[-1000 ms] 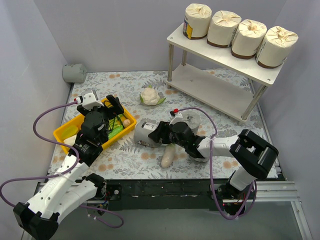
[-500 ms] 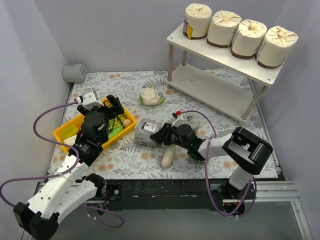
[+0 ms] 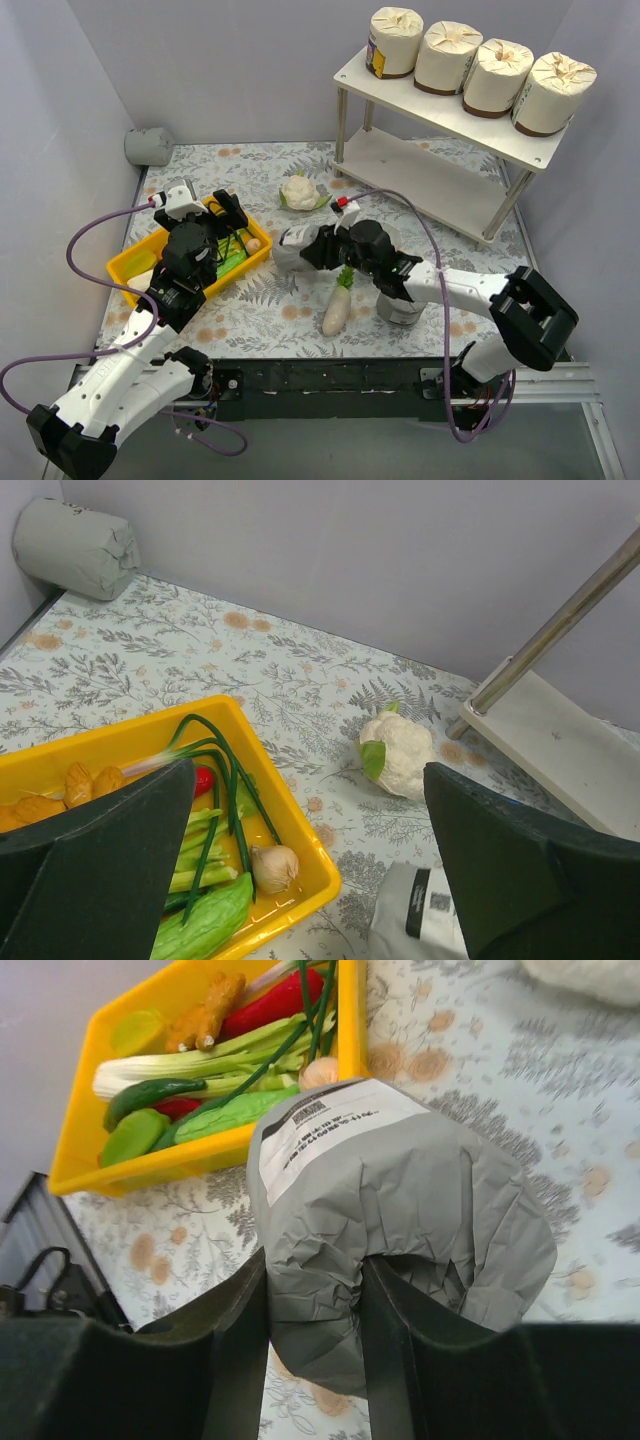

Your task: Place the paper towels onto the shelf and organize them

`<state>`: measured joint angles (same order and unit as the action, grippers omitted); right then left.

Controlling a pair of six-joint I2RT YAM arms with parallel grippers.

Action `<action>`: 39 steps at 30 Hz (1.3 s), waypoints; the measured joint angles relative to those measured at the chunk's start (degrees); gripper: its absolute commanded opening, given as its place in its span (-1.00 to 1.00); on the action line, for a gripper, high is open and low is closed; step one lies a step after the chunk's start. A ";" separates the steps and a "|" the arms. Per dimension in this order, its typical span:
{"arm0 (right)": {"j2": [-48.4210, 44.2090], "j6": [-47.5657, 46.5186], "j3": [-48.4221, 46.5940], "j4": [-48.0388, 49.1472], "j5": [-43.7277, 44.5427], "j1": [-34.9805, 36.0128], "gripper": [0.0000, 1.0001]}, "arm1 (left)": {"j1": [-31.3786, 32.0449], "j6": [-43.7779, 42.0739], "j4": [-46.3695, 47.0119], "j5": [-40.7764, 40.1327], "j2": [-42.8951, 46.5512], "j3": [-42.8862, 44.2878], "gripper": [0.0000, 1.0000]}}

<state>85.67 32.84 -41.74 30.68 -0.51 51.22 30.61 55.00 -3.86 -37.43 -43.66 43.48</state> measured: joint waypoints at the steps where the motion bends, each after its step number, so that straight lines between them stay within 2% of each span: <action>1: -1.01 -2.71 -2.32 -3.30 0.72 0.02 -0.19 | 0.00 0.00 0.00 0.00 0.00 0.00 0.96; 10: -8.44 -28.26 -21.31 -28.06 11.58 -1.22 -0.19 | 0.00 0.02 0.00 0.11 0.44 0.00 0.96; 15: -9.44 -41.70 -30.64 -39.28 17.94 -6.12 -0.20 | 0.00 0.02 0.00 0.31 0.90 0.00 0.96; 24: -8.15 -58.62 -33.92 -48.30 25.97 -19.37 -0.20 | 0.00 0.04 0.00 0.39 1.07 0.00 0.96; 32: -2.67 -66.95 -34.56 -53.55 25.86 -22.03 -0.20 | 0.00 0.04 0.00 0.44 1.14 0.00 0.96; 39: 0.20 -68.46 -34.58 -54.01 25.55 -26.43 -0.17 | 0.00 0.04 0.00 0.50 1.57 0.00 0.96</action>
<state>85.86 -35.62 -76.31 -23.33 25.04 24.80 30.61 55.05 -3.86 -36.93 -42.09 43.48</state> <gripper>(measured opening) 0.413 0.982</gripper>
